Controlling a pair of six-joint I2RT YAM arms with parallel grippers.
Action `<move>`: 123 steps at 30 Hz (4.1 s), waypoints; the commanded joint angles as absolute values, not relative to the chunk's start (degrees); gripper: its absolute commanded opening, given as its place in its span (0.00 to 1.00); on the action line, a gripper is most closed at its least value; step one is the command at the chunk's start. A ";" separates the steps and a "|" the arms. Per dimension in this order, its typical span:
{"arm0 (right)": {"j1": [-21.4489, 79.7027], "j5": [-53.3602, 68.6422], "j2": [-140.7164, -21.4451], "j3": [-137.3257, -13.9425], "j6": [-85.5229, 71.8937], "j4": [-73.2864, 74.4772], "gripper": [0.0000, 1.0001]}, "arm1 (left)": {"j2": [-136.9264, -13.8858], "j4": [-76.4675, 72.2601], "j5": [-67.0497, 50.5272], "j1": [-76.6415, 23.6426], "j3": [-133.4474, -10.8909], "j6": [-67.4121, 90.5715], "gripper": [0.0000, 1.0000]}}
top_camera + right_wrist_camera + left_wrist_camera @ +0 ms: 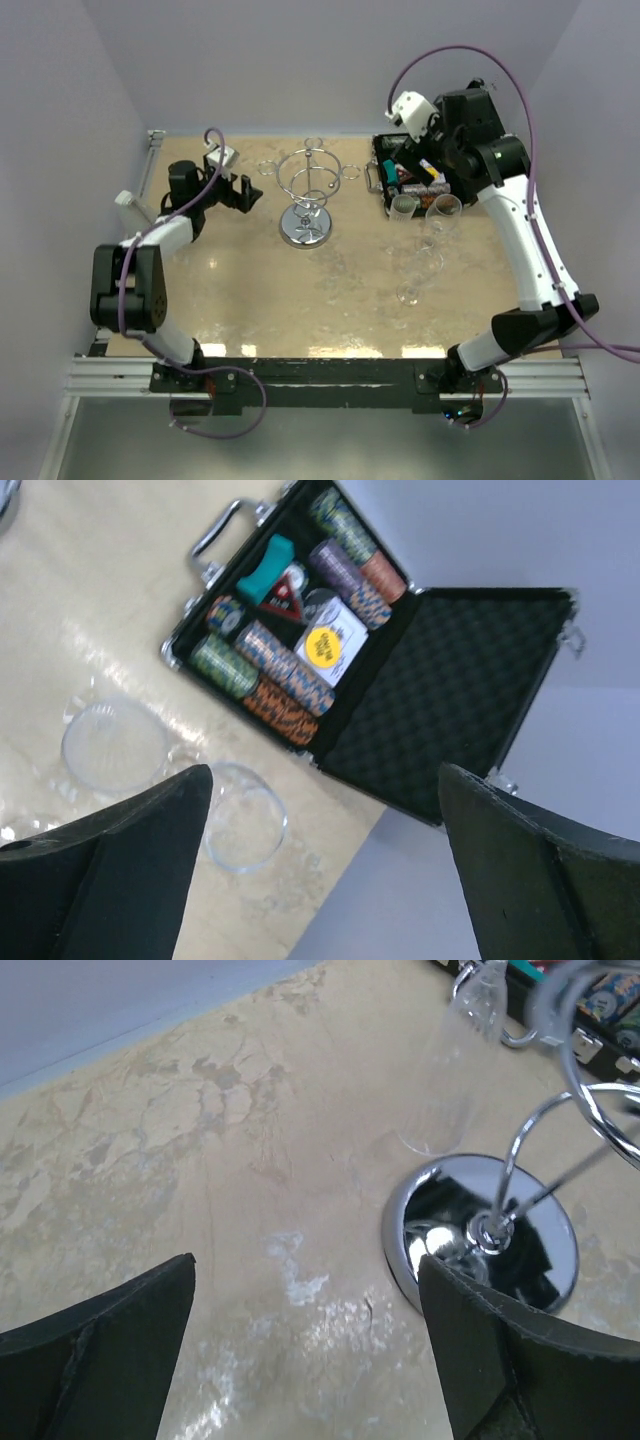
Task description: Take the wine glass off the wine glass rack
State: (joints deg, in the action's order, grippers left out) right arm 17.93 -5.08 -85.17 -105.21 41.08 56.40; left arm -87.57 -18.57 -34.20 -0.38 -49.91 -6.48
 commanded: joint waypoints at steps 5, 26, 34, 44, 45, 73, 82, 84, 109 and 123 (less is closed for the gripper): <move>17.67 -8.09 -92.20 -117.25 28.22 45.19 0.99 | -107.29 -46.73 -51.66 0.00 -65.55 5.35 0.94; 17.67 -15.73 -105.20 -121.64 27.69 48.08 0.98 | -128.93 -77.25 -71.89 -5.36 -85.16 24.16 0.61; 17.67 -14.33 -106.61 -122.96 27.33 49.48 0.98 | -132.10 -77.34 -71.20 -8.09 -88.68 25.75 0.51; 17.67 -14.68 -105.91 -121.73 26.98 49.92 0.97 | -136.93 -76.37 -72.86 -8.88 -95.36 26.01 0.47; 17.67 -14.85 -106.00 -121.73 26.98 50.01 0.97 | -137.02 -76.72 -73.12 -8.96 -95.36 26.19 0.47; 17.75 -13.89 -107.31 -119.71 27.16 48.69 0.96 | -140.01 -73.74 -73.21 -10.81 -102.39 25.31 0.00; 17.75 -13.01 -107.49 -120.06 27.16 48.60 0.95 | -144.22 -69.09 -69.71 -11.60 -108.54 24.35 0.00; 17.75 -13.01 -107.49 -120.41 27.07 48.69 0.95 | -144.49 -67.77 -66.91 -11.16 -108.46 24.26 0.00; 17.67 -5.02 -103.37 -123.58 29.44 32.63 0.97 | -120.69 -40.98 -28.93 -4.75 -88.68 13.46 0.00; 21.69 22.67 -86.76 -101.45 39.19 4.77 0.95 | -95.82 -16.20 -29.34 4.04 -93.95 20.46 0.00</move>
